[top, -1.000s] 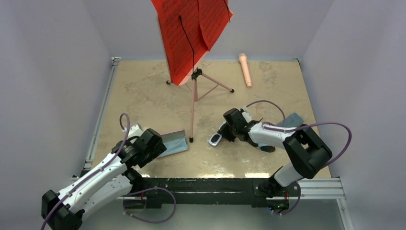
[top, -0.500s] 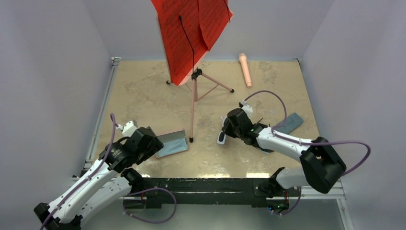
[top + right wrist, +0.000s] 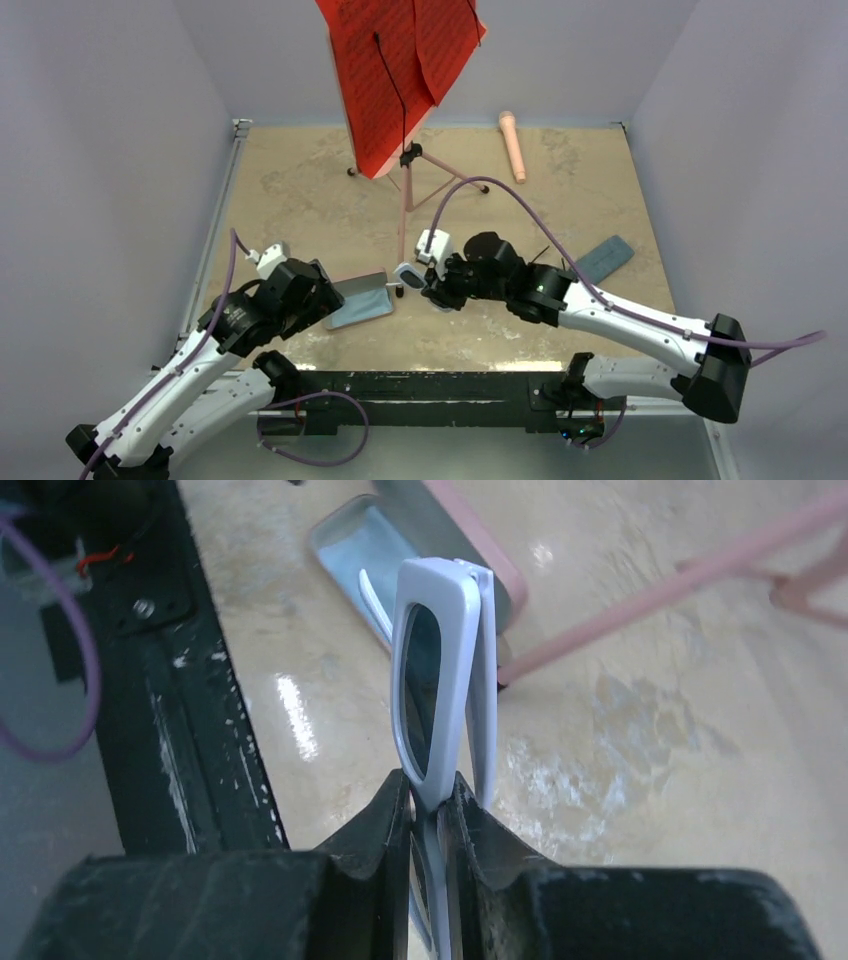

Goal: Organize the sunglasses
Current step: Pick up the sunglasses from the center of the board, then place the sunglasses in the sunglasses case.

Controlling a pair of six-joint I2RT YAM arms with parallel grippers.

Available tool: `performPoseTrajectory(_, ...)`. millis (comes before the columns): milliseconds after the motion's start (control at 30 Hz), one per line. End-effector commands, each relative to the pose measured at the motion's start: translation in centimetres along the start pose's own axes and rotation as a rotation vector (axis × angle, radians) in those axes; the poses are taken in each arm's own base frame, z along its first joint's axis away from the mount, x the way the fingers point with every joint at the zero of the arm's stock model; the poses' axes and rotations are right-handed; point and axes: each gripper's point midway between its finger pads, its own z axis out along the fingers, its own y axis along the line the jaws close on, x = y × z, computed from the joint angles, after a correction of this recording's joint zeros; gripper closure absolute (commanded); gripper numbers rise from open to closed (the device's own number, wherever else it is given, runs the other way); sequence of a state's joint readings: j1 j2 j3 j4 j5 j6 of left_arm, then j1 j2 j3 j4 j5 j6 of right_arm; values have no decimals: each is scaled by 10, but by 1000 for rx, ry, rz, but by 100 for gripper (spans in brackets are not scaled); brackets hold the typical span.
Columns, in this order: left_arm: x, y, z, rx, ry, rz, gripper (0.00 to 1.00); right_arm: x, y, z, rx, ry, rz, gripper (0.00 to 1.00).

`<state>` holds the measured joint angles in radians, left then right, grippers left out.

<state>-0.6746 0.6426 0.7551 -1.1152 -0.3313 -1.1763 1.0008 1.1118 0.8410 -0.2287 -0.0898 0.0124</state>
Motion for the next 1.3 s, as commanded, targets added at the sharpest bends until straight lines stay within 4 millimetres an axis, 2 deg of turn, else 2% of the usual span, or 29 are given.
performPoseTrajectory(0,10,-3,-6,20,61,-14,3,-25,39,2,-308,12,-434,98)
performPoseTrajectory(100,8,7,-15,5,49,-52,3,-35,53,17,-393,45,-546,99)
performPoseTrajectory(233,-4,32,-40,-84,3,-110,2,-53,64,48,-476,89,-660,99)
performPoseTrajectory(333,-9,52,-54,-178,-15,-126,1,-55,70,75,-516,152,-709,99)
performPoseTrajectory(400,-11,57,-55,-203,-32,-137,0,-49,72,94,-529,196,-733,99)
performPoseTrajectory(533,-18,71,-55,-249,-97,-182,0,-48,81,117,-582,191,-756,100)
performPoseTrajectory(700,-25,63,-51,-241,-118,-165,0,-35,81,141,-607,254,-756,100)
performPoseTrajectory(800,-25,58,-47,-251,-111,-166,0,-16,78,154,-606,337,-728,100)
performPoseTrajectory(1000,-25,70,-45,-250,-153,-231,0,-5,75,176,-559,350,-721,100)
performPoseTrajectory(1267,-22,71,-45,-266,-137,-218,0,12,69,194,-538,409,-700,100)
